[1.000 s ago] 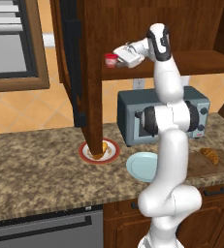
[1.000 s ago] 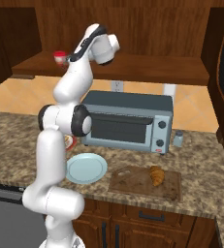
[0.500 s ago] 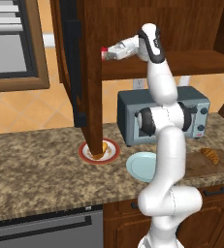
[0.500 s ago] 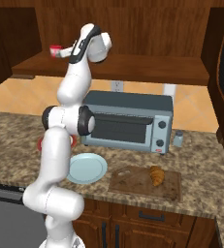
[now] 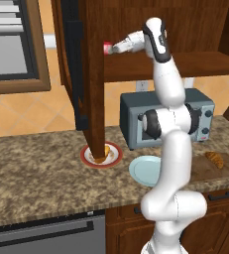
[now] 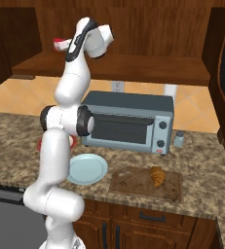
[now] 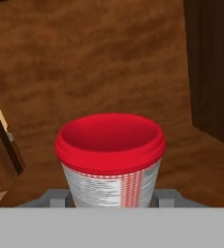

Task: From the different types of pastries on the counter, select a croissant and place it on the cutting board. Then retrieve a jar of jam from the cabinet and place it alongside the croissant on the cutting board.

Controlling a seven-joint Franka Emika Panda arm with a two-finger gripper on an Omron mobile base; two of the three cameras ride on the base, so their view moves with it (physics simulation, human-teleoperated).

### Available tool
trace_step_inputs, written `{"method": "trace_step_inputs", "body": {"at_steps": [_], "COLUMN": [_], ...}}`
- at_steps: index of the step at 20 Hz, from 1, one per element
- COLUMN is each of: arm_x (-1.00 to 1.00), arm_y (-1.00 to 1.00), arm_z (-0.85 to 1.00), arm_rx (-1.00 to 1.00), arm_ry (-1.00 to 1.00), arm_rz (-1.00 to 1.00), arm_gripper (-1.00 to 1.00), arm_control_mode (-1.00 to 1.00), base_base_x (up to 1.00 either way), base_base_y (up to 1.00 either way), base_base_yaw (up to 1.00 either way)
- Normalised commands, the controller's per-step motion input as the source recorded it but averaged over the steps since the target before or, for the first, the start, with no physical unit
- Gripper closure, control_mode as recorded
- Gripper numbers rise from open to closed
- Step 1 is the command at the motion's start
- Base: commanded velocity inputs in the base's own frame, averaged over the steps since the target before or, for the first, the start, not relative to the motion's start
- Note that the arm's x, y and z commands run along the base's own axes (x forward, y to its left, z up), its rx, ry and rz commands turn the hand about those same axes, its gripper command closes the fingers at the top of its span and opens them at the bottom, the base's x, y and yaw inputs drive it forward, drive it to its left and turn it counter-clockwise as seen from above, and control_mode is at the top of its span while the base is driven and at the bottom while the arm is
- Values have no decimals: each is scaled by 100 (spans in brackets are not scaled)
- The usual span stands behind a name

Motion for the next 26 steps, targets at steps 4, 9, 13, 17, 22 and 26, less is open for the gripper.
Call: {"method": "trace_step_inputs", "body": {"at_steps": [4,9,13,17,22,26], "arm_x": [-54,-91,-100,-97,-82,-84], "arm_y": [-77,-59,-39,-38,-40,-27], "arm_z": [17,-18,-65,-17,59,11], "arm_rx": [1,0,0,5,14,11], "arm_ry": [-10,-27,-41,-24,0,0], "arm_rz": [-42,-43,-38,-46,-61,-68], "arm_gripper": [100,100,100,100,100,100], "arm_control_mode": [-100,-100,-100,-100,-100,-100], "base_base_x": [0,0,0,0,0,0], "base_base_y": [0,0,0,0,0,0], "base_base_yaw": [0,0,0,0,0,0]}}
